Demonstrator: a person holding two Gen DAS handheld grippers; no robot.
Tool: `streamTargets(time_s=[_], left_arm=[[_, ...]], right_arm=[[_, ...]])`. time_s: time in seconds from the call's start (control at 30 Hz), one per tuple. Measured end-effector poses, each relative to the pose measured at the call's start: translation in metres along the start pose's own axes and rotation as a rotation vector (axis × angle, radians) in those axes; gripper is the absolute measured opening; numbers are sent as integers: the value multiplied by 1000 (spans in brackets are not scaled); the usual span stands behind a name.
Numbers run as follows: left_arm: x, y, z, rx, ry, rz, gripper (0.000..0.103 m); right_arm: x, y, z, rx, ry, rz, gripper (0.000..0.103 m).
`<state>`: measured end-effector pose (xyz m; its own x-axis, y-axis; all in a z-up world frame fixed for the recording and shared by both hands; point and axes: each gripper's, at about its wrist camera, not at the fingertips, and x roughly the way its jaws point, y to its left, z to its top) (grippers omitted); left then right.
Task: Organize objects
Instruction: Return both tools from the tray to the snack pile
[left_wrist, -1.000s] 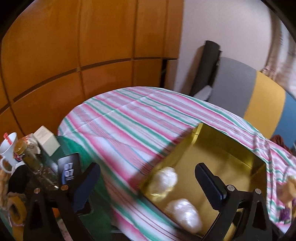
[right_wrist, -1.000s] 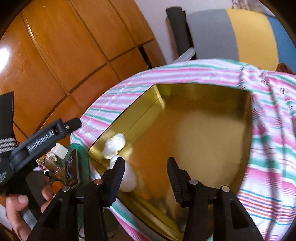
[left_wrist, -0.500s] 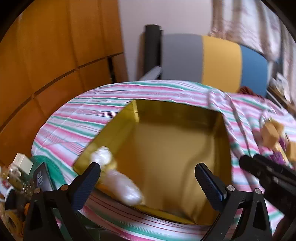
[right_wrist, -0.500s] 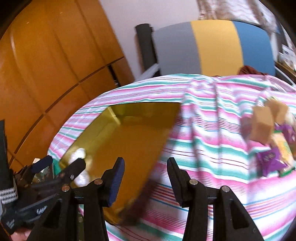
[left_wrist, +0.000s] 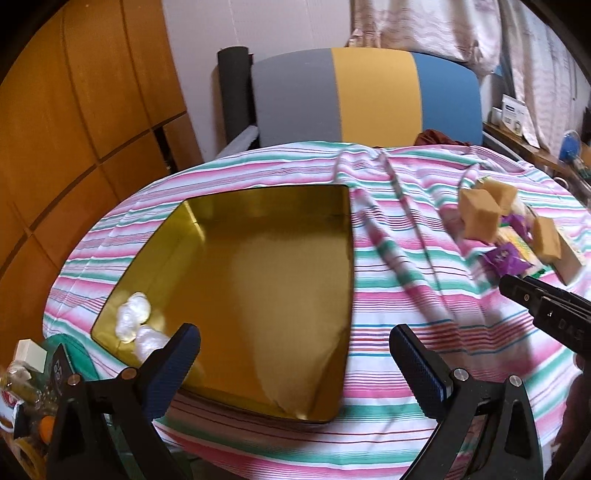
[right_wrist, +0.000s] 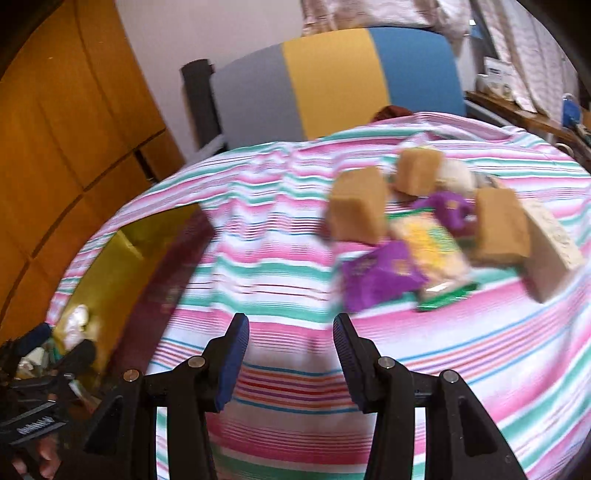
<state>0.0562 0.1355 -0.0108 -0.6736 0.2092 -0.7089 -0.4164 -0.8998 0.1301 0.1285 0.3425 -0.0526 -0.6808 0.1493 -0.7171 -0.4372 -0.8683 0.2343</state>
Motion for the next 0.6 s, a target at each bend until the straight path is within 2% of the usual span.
streamTargets(time_s=[0.07,0.27,0.6], left_arm=[[-1,-6,1,11,1,-3,103],[0,-24,-1,34,24,-22,103],[-3,-44,-2,74,40,-38,103]], right_arm=[[-2,-16,0,18,-9,-51,48],[-1,-64,10,73,-29,-134,48],[20,-92,28,33,-18,-200,48]])
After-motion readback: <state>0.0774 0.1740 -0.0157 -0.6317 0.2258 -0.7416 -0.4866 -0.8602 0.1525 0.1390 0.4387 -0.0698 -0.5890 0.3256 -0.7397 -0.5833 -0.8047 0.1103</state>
